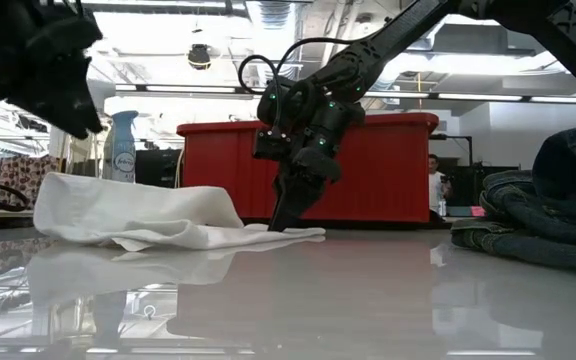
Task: Fold Laundry from Bin
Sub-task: Fold the white boxer from the red laundry bin
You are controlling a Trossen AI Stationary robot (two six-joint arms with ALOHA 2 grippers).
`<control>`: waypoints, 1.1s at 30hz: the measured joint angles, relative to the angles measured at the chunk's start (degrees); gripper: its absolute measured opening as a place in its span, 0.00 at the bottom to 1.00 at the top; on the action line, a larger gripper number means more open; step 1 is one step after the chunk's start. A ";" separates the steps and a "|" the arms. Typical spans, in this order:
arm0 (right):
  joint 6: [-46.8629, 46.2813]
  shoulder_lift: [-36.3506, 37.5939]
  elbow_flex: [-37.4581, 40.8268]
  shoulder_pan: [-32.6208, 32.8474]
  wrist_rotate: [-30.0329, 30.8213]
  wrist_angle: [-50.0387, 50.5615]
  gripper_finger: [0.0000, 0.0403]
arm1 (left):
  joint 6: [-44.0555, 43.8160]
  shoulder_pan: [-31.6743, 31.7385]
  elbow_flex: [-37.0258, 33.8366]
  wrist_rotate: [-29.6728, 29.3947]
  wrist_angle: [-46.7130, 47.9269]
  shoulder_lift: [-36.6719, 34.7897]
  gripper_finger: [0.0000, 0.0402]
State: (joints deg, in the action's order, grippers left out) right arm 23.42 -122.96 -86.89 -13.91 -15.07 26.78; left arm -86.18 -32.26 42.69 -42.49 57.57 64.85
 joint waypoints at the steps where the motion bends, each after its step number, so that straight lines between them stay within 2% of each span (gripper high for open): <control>1: 0.00 0.00 0.02 0.00 0.00 -0.37 0.33 | 1.17 0.55 -1.00 1.00 -1.22 -0.33 0.40; 6: 0.00 0.00 0.05 -0.02 0.04 -1.61 0.33 | 4.69 3.69 -5.23 4.24 -8.35 -0.60 0.46; 12: 0.02 0.00 0.07 -0.02 0.04 -1.90 0.33 | 7.91 5.90 -5.75 5.79 -9.27 -0.01 0.50; 19: -1.81 0.00 0.07 0.00 0.04 -1.99 0.33 | 14.09 7.81 -6.51 6.80 -8.78 -0.01 0.49; 23: -2.00 0.00 0.07 0.00 0.04 -2.01 0.33 | 11.59 9.02 -9.66 10.22 -11.34 -0.01 0.49; 29: -2.04 0.00 0.04 0.00 0.04 -2.01 0.33 | 13.58 9.19 -10.79 12.19 -14.92 -0.01 0.49; 33: -2.45 0.00 0.04 0.00 0.03 -2.02 0.33 | 14.39 9.19 -10.79 13.23 -15.35 -0.01 0.43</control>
State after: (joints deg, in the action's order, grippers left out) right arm 20.97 -122.96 -86.85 -13.91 -15.04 24.76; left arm -71.79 -23.07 31.90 -29.26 42.22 64.84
